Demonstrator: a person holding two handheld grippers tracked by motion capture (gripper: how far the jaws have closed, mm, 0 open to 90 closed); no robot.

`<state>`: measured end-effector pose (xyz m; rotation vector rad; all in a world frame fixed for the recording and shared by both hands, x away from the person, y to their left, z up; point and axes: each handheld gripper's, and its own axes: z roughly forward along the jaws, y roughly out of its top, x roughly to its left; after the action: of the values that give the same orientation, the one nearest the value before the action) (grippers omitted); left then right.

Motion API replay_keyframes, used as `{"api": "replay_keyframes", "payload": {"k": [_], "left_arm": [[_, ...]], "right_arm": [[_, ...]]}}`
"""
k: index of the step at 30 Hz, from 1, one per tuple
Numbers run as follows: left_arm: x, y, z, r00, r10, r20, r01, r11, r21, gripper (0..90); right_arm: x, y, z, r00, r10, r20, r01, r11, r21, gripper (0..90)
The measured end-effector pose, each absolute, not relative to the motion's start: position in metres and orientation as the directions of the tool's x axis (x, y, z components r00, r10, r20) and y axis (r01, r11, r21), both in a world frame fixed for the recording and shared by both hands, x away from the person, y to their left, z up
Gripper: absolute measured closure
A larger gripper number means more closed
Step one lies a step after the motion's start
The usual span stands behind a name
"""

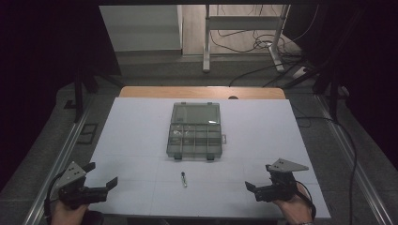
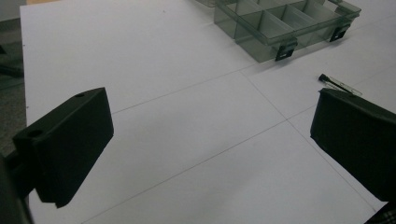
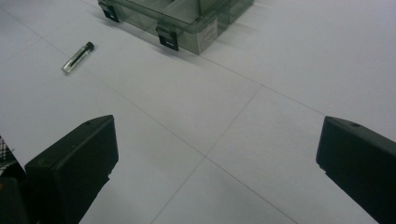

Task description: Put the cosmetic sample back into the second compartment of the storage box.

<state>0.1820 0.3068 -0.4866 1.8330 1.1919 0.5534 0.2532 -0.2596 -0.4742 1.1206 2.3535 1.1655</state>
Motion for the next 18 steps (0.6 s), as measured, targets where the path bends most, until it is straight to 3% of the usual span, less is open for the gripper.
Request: {"api": "replay_keyframes", "payload": {"k": [18], "left_arm": [[0.184, 0.305, -0.487, 0.454, 0.888, -0.076, 0.519, -0.194, 0.832, 0.3]], "right_arm": [[0.267, -0.225, -0.474, -0.730, 0.678, 0.088, 0.495, 0.435, 0.752, 0.0]]}}
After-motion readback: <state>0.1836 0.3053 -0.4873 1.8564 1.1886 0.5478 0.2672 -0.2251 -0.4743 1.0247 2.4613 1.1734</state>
